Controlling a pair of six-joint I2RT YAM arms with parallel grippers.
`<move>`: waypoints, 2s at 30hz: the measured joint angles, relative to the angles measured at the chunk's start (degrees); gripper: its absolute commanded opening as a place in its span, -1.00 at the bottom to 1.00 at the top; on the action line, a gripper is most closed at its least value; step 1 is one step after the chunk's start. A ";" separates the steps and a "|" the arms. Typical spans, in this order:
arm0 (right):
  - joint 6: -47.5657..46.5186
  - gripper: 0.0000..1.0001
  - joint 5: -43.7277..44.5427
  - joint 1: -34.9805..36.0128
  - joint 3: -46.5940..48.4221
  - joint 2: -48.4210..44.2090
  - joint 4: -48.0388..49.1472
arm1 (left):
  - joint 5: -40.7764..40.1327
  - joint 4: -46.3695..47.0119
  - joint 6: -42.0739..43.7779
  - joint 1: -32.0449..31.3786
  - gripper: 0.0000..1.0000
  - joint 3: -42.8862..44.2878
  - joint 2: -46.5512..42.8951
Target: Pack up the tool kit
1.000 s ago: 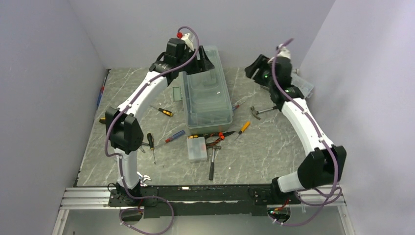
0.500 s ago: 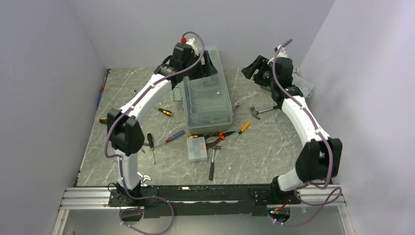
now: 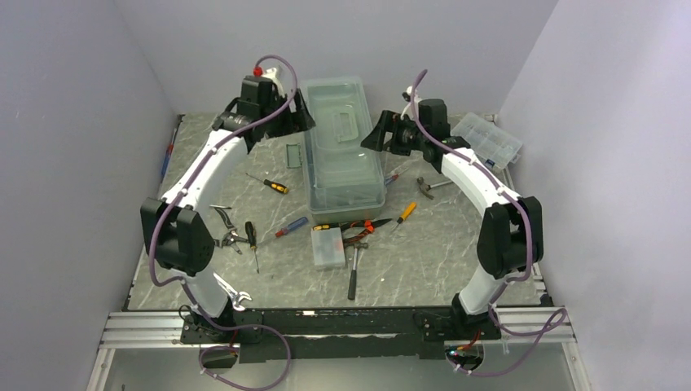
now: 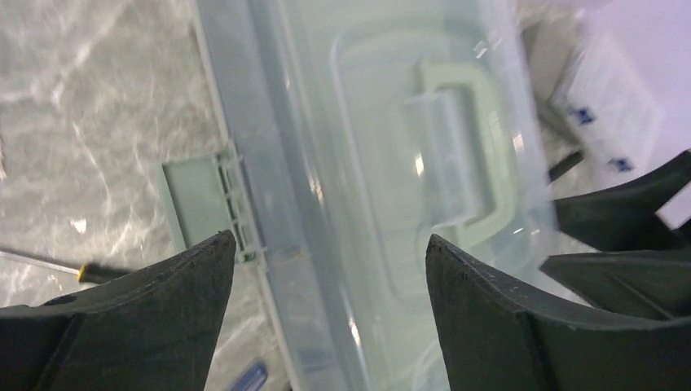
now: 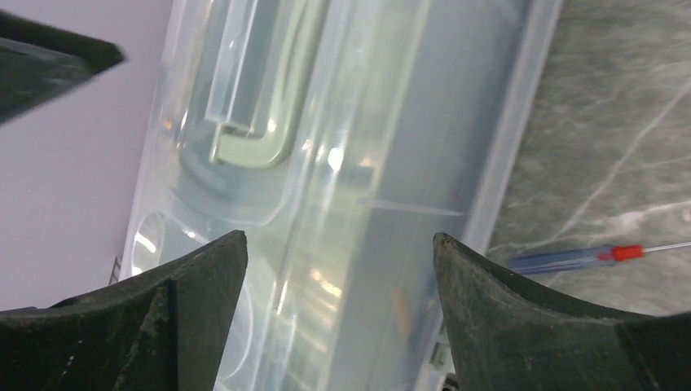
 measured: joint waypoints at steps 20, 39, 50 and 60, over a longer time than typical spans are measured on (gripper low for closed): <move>0.42 0.59 2.78 5.55 -17.51 -15.28 1.95 | 5.62 22.23 -9.22 -4.07 0.51 -32.35 -12.72; -2.12 0.82 8.24 5.84 -15.91 -20.17 -8.11 | 0.79 1.90 -3.26 -9.09 0.80 -22.32 -15.87; -1.90 0.83 18.21 4.15 -12.98 -24.44 -10.78 | 4.24 0.11 -1.20 -7.61 0.61 2.12 -5.49; 0.11 0.83 24.22 2.29 -15.56 -30.73 -8.11 | 10.03 2.71 -7.76 -9.01 0.59 11.30 13.14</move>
